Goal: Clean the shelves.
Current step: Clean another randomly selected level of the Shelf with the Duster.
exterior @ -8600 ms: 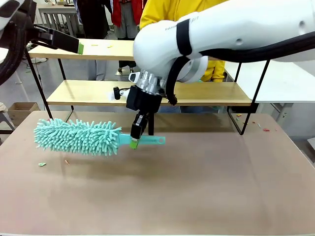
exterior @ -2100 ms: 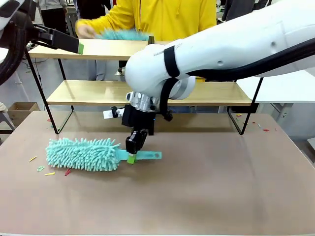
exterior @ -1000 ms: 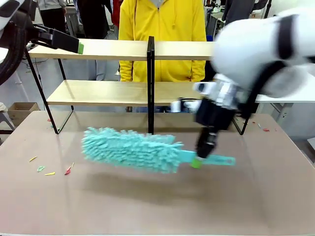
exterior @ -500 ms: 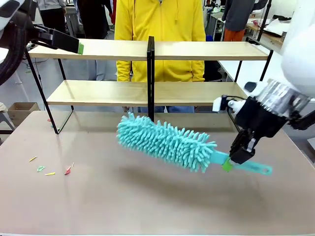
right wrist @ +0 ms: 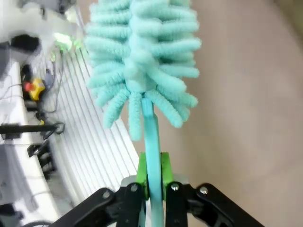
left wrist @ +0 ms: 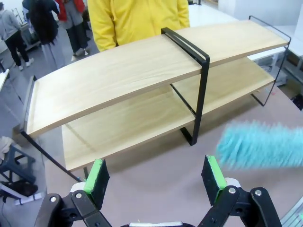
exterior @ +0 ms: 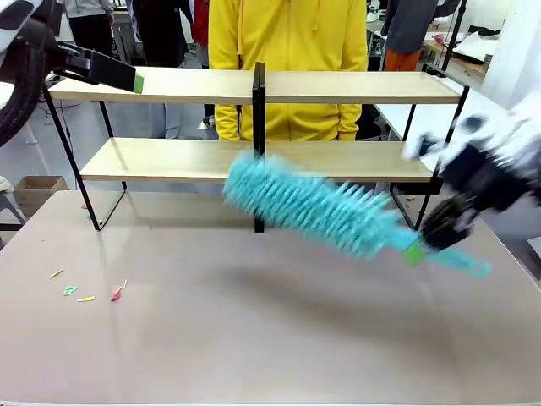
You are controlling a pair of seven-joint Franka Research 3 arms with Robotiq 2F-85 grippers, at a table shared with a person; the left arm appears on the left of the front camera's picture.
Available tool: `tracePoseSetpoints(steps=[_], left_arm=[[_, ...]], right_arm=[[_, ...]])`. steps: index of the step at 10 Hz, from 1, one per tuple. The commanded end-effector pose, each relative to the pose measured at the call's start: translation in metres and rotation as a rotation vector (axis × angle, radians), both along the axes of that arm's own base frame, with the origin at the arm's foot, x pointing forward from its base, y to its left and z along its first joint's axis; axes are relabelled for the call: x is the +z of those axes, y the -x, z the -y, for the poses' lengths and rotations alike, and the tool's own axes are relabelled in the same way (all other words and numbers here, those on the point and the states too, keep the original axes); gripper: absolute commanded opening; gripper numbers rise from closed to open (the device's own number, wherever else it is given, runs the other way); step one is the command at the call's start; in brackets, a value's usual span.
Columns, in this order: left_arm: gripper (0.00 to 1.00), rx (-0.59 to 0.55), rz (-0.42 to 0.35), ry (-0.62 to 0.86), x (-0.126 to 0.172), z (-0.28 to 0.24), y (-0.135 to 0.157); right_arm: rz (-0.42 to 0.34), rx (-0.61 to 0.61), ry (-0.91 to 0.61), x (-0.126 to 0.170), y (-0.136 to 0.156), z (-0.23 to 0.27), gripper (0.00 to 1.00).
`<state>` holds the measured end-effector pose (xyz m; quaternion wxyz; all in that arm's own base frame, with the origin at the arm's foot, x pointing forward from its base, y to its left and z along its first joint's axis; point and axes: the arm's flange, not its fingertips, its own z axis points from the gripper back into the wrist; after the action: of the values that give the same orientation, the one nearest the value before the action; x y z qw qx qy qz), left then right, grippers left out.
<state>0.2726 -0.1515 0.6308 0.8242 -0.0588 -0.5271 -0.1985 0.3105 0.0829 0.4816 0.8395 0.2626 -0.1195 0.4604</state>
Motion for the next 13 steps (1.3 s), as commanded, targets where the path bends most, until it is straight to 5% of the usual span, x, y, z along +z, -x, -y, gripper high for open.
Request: tracePoseSetpoints(steps=[1, 4, 6, 7, 8, 9, 13], left_arm=[[1.00, 0.002, 0.001, 0.002, 0.000, 0.000, 0.000], [1.00, 0.002, 0.001, 0.002, 0.000, 0.000, 0.000], [1.00, 0.002, 0.001, 0.002, 0.000, 0.000, 0.000], [1.00, 0.002, 0.001, 0.002, 0.000, 0.000, 0.000], [1.00, 0.002, 0.001, 0.002, 0.000, 0.000, 0.000], [1.00, 0.002, 0.001, 0.002, 0.000, 0.000, 0.000], [1.00, 0.002, 0.001, 0.002, 0.000, 0.000, 0.000]], right_arm=[[0.123, -0.103, -0.164, 0.054, 0.009, 0.110, 0.12], [0.422, -0.238, -0.307, 0.156, 0.062, 0.232, 0.12], [0.598, -0.277, -0.361, 0.176, 0.079, 0.261, 0.12], [0.626, -0.270, -0.376, 0.173, 0.078, 0.267, 0.12], [0.581, -0.391, -0.294, 0.156, 0.067, 0.263, 0.12], [0.577, -0.304, -0.363, 0.194, 0.096, 0.275, 0.12], [0.577, -0.304, -0.363, 0.194, 0.096, 0.275, 0.12]])
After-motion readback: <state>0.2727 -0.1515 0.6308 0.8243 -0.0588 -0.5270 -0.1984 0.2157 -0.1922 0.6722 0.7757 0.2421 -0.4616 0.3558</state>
